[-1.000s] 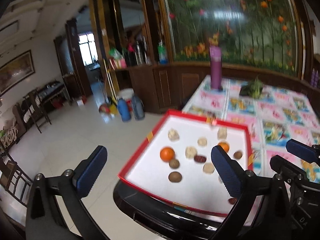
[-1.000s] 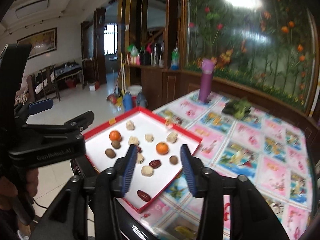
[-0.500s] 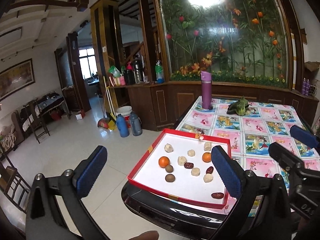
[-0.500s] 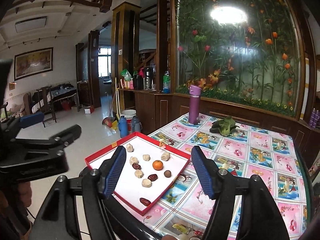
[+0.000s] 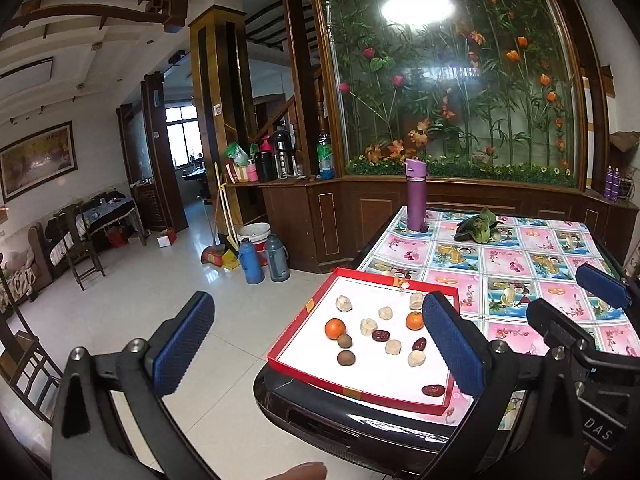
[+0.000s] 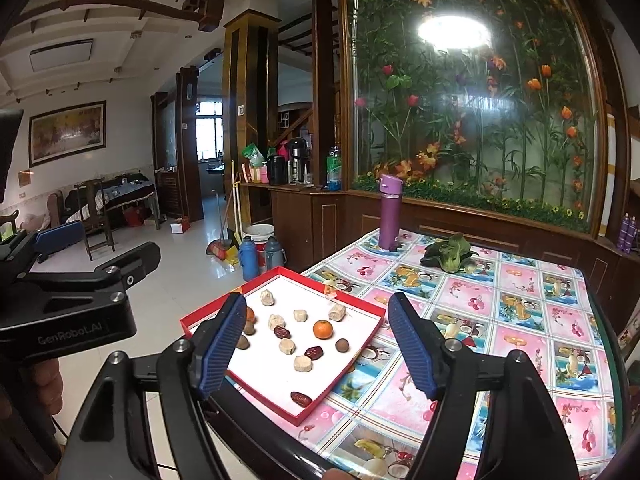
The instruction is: Organize fruits
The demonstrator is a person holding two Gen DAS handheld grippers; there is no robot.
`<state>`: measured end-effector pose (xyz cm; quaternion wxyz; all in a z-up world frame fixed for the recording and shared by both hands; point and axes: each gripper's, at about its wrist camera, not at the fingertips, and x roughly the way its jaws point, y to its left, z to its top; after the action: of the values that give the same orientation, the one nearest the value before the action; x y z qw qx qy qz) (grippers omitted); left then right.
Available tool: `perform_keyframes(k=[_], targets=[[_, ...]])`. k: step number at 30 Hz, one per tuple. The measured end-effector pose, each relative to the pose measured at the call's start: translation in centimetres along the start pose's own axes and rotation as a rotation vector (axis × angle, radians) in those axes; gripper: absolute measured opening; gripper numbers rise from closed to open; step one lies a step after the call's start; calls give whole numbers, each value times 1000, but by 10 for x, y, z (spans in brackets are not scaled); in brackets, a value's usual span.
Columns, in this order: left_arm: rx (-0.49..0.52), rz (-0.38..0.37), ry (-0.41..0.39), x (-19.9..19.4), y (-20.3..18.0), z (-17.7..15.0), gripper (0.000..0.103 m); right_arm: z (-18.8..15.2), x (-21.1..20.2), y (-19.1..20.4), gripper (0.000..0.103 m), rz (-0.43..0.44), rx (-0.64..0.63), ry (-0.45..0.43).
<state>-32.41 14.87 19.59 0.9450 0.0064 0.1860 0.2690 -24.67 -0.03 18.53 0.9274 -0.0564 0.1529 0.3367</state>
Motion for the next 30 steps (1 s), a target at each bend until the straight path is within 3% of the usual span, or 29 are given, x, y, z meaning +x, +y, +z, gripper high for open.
perform_keyframes(k=[30], targets=[[-21,13,-7,-13,5,4,103,-2,-4,10,77,14,5,-4]])
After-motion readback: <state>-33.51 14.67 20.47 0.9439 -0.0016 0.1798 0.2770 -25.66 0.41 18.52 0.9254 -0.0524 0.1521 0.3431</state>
